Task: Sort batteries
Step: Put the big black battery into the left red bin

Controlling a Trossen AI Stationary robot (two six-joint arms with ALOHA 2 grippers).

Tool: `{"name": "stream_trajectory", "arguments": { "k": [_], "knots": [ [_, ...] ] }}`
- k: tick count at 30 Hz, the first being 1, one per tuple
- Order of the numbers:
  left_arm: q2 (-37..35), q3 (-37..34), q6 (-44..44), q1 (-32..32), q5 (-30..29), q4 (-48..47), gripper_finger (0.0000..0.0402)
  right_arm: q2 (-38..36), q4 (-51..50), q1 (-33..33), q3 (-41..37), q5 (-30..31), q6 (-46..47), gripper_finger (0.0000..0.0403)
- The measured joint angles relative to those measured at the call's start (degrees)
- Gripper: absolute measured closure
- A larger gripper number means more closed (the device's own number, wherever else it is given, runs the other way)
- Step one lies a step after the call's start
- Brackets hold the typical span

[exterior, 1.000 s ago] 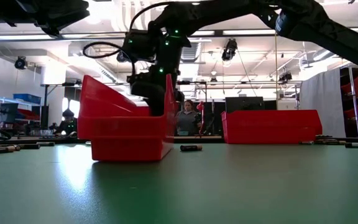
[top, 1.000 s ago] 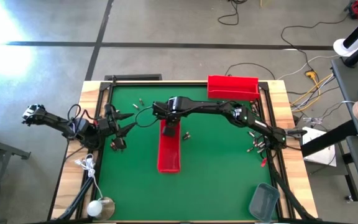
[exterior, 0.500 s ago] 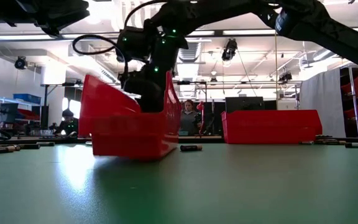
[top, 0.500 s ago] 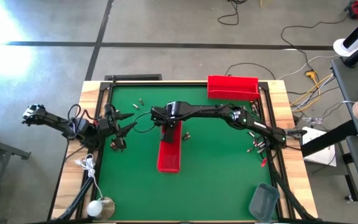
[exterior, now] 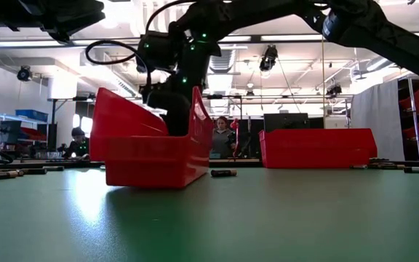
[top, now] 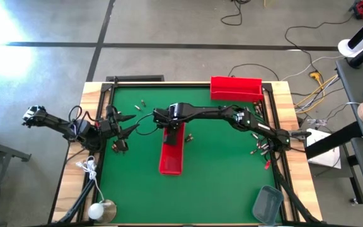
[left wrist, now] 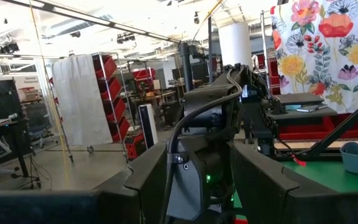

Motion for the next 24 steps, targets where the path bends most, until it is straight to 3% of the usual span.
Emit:
{"name": "stream_trajectory", "arguments": {
  "k": [15,24],
  "knots": [
    [0.19,0.0,0.28,0.07,-1.4,-0.18,0.0245,-2.48,-0.02,6.41,0.17,-0.07,-0.97,0.0349],
    [0.23,0.0,-0.22,0.09,-1.4,-0.18,0.0244,0.78,0.28,8.21,0.06,0.12,1.35,0.0349]
  ]
}}
